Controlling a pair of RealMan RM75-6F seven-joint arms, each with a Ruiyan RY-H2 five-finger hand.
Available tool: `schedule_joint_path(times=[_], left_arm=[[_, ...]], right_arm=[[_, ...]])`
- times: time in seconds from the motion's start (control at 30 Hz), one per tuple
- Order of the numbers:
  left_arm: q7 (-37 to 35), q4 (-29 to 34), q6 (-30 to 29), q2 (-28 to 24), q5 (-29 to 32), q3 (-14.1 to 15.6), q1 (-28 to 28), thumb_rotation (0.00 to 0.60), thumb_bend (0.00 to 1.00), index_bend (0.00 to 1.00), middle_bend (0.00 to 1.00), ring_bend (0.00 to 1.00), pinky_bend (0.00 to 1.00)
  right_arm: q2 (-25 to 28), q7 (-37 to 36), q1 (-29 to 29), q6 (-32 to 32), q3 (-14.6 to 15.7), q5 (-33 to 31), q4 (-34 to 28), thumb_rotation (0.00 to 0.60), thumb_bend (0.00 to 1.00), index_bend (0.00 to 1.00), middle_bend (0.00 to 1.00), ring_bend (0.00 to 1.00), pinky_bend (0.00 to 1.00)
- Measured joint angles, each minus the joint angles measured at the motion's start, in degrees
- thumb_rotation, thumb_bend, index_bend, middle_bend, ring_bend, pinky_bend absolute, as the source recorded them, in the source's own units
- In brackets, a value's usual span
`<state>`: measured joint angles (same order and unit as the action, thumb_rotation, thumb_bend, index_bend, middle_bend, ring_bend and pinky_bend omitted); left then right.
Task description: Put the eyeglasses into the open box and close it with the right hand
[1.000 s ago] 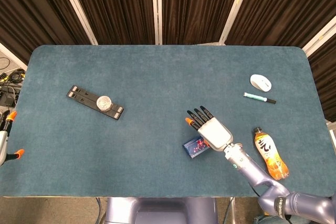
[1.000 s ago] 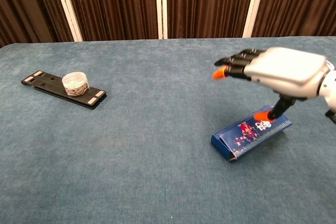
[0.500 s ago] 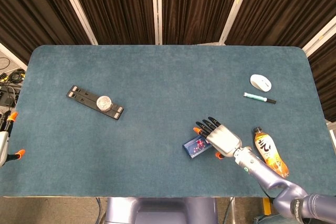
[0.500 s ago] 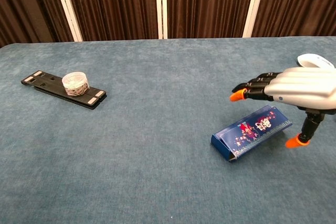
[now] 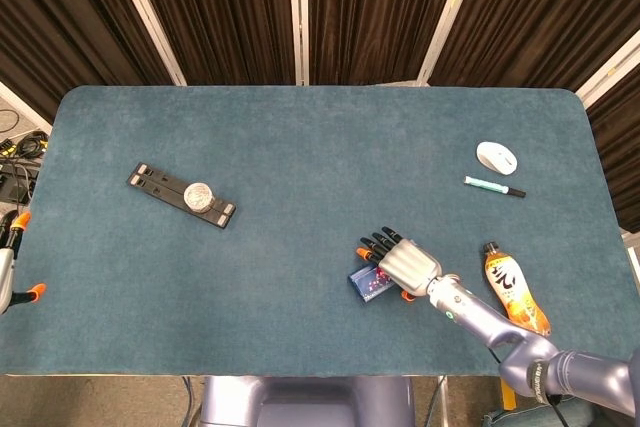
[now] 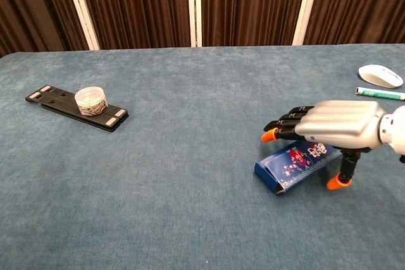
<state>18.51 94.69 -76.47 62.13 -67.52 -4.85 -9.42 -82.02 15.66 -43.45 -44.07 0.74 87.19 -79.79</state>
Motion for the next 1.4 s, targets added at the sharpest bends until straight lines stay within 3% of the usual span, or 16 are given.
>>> schedule_joint_path(times=[0.17, 0.27, 0.37, 0.57, 0.6, 0.67, 0.73, 1.1, 1.4], left_arm=[[0.1, -0.28, 0.32, 0.13, 0.3, -0.04, -0.17, 0.6, 0.0, 0.0, 0.0, 0.0, 0.0], [0.18, -0.34, 0.36, 0.21, 0.35, -0.02, -0.21, 0.6, 0.0, 0.0, 0.0, 0.0, 0.0], [0.27, -0.32, 0.36, 0.23, 0.37, 0.01, -0.23, 0.6, 0.0, 0.0, 0.0, 0.0, 0.0], [0.26, -0.16, 0.17, 0.15, 0.23, 0.08, -0.17, 0.6, 0.0, 0.0, 0.0, 0.0, 0.0], [0.24, -0.14, 0.12, 0.13, 0.19, 0.09, -0.15, 0.6, 0.0, 0.0, 0.0, 0.0, 0.0], [0.16, -0.08, 0.04, 0.09, 0.14, 0.09, -0.12, 0.6, 0.0, 0.0, 0.0, 0.0, 0.0], [0.04, 0.0, -0.03, 0.02, 0.09, 0.09, -0.08, 0.6, 0.0, 0.0, 0.0, 0.0, 0.0], [-1.13, 1.1, -1.24, -0.8, -1.63, 0.41, 0.49, 0.6, 0.0, 0.0, 0.0, 0.0, 0.0], [-3.86, 2.47, -3.4, -2.25, -5.32, 1.07, 1.59, 0.6, 0.0, 0.0, 0.0, 0.0, 0.0]], right_arm=[[-1.1, -0.22, -0.35, 0.11, -0.13, -0.27, 1.2, 0.6, 0.23, 0.2, 0.27, 0.13, 0.0], [-1.5, -1.3, -0.37, -0.56, -0.08, 0.19, 1.78, 0.6, 0.28, 0.33, 0.36, 0.2, 0.0], [-1.87, -1.9, -0.27, -1.81, 0.06, 1.11, 2.45, 0.6, 0.29, 0.4, 0.39, 0.23, 0.0], [-2.13, -3.78, -0.08, -3.06, 0.59, 2.28, 3.07, 0.6, 0.28, 0.32, 0.29, 0.2, 0.0], [-2.1, -3.82, -0.08, -3.13, 0.73, 2.49, 3.14, 0.6, 0.26, 0.28, 0.25, 0.17, 0.0], [-1.91, -3.46, -0.11, -2.9, 0.96, 2.51, 3.17, 0.6, 0.13, 0.08, 0.08, 0.05, 0.0], [-1.61, -2.43, -0.09, -2.45, 0.95, 1.91, 2.89, 0.6, 0.03, 0.0, 0.0, 0.0, 0.0], [4.94, 3.76, 2.81, -7.03, 0.56, -0.38, -7.35, 0.6, 0.0, 0.0, 0.0, 0.0, 0.0], [12.19, -1.07, 11.24, -23.73, 1.21, 2.59, -13.03, 0.6, 0.0, 0.0, 0.0, 0.0, 0.0]])
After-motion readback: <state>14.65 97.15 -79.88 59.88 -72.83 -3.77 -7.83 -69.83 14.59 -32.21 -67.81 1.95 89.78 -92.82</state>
